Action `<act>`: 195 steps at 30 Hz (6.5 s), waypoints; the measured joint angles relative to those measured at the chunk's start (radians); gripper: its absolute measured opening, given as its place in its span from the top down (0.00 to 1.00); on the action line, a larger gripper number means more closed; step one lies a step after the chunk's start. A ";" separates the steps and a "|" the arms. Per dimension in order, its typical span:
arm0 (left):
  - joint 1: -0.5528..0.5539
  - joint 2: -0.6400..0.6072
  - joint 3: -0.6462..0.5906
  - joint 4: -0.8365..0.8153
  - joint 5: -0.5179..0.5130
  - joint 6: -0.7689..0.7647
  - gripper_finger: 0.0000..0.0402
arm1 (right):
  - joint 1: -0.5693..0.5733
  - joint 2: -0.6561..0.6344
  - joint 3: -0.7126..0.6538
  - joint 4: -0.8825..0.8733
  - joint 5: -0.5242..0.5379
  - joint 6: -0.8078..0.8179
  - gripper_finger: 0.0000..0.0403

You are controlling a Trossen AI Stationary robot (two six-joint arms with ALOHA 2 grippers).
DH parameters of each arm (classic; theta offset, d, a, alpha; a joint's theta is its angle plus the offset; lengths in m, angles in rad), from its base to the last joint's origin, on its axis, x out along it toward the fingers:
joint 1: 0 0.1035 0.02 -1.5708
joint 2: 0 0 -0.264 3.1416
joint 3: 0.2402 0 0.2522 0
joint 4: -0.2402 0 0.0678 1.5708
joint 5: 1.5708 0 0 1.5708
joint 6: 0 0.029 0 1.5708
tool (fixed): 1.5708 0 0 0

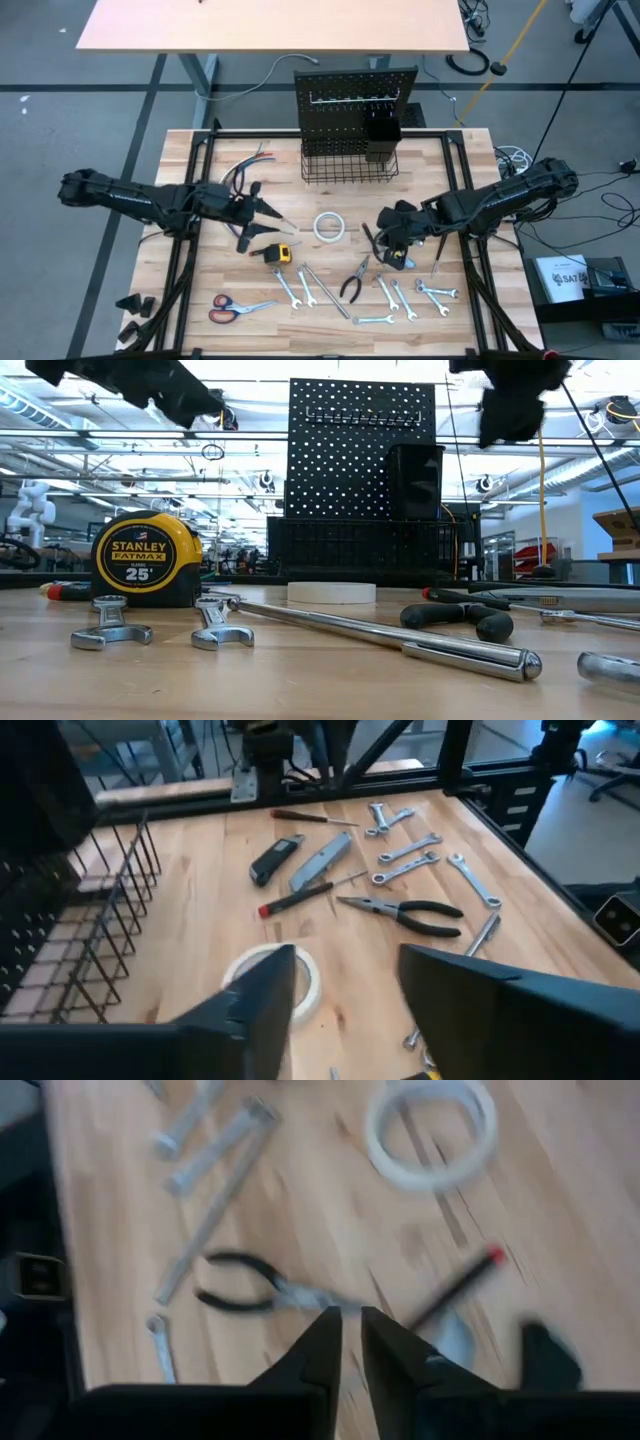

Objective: Hang tools onto peg board
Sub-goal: Put the wrench into the black bin on the peg board

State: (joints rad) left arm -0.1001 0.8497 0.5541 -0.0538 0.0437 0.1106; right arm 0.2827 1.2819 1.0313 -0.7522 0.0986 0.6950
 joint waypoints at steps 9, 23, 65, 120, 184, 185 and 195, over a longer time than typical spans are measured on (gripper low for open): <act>-0.070 0.000 0.015 0.004 -0.091 0.031 0.98 | -0.022 0.010 -0.001 -0.302 0.035 0.140 0.66; -0.084 0.005 0.008 0.001 -0.250 0.066 0.99 | -0.073 0.152 -0.052 -0.266 0.076 0.028 0.44; 0.192 -0.003 0.008 0.300 -0.394 0.454 0.96 | -0.006 0.142 -0.051 -0.213 -0.041 -0.039 0.47; -0.020 -0.039 0.008 0.280 -0.359 0.187 0.96 | 0.627 0.375 -0.061 -0.284 -0.153 0.435 0.57; 0.103 -0.086 -0.055 0.274 0.039 0.239 0.96 | 0.127 -0.100 -0.068 0.103 1.104 -0.182 0.96; 0.117 -0.086 -0.081 0.311 0.041 0.239 0.96 | 0.094 -0.106 -0.068 0.134 1.104 -0.228 0.96; 0.239 -0.087 -0.201 0.557 0.042 0.160 0.96 | -0.145 -0.132 -0.068 0.726 1.047 -0.777 0.96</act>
State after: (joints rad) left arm 0.1387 0.7628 0.3534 0.5032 0.0860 0.2703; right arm 0.1377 1.1496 0.9638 -0.0265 1.1456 -0.0822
